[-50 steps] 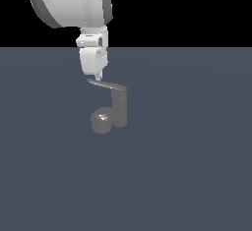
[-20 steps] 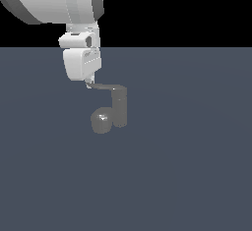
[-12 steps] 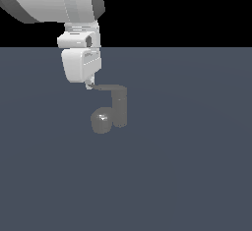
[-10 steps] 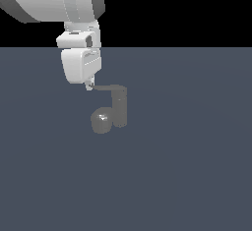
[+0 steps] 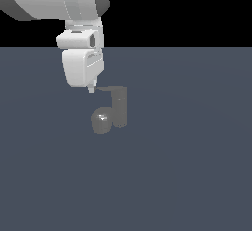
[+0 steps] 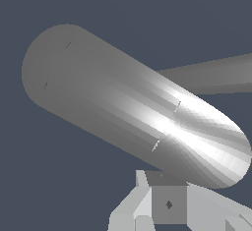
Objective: Turn on the faucet by rotating a designated handle.
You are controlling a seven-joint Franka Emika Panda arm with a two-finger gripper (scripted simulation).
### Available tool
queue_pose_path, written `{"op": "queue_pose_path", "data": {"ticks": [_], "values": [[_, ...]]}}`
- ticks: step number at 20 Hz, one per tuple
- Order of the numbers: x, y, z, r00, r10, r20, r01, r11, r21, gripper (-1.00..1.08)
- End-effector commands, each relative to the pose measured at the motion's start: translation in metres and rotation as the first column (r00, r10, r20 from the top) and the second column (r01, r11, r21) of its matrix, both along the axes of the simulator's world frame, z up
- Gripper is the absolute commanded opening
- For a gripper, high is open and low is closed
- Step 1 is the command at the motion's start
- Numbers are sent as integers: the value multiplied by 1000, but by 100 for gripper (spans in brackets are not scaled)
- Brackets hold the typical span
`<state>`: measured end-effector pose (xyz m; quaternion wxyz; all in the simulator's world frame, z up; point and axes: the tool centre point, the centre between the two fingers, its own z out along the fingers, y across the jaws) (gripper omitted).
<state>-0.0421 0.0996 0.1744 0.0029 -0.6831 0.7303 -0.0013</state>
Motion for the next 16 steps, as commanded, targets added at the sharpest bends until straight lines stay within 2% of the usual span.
{"op": "queue_pose_path", "data": {"ticks": [1, 5, 7, 16], "values": [[-8, -10, -1, 1000, -10, -5, 10, 1000, -2, -100], [-19, -16, -1, 1000, -10, -6, 10, 1000, -2, -100], [-16, -10, 0, 1000, -1, -1, 1, 1000, 0, -100], [-30, -59, -1, 1000, -6, -4, 6, 1000, -1, -100]]}}
